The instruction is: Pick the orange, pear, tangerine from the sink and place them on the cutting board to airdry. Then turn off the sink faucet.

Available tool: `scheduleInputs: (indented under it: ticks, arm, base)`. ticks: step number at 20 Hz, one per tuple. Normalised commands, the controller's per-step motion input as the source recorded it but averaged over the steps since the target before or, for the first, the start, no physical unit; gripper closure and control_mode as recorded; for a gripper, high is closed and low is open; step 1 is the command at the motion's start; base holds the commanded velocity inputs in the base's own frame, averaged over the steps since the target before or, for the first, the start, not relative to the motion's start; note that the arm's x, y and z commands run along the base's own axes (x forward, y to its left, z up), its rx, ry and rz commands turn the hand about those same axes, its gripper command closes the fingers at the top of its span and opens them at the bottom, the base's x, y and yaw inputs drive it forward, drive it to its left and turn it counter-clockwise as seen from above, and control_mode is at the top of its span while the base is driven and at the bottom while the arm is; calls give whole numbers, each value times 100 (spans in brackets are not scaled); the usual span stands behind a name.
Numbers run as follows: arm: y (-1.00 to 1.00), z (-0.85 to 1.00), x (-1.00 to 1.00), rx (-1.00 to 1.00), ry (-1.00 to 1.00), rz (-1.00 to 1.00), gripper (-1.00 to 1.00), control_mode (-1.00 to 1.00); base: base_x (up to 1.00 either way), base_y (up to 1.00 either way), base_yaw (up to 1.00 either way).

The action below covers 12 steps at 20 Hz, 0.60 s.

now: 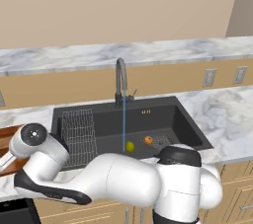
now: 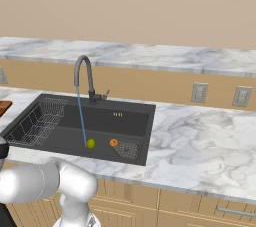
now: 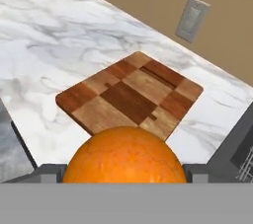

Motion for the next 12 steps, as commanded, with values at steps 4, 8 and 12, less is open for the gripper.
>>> scheduleInputs:
  ticks: [4,8,12]
  arm:
    - [27,-13,17,0,5,-7,100,-100]
    - [17,-14,19,0,6,-6,100,-100]
    - [12,-10,23,0,8,-6,100,-100]
  base:
    - [0,0,0]
    - [0,0,0]
    - [0,0,0]
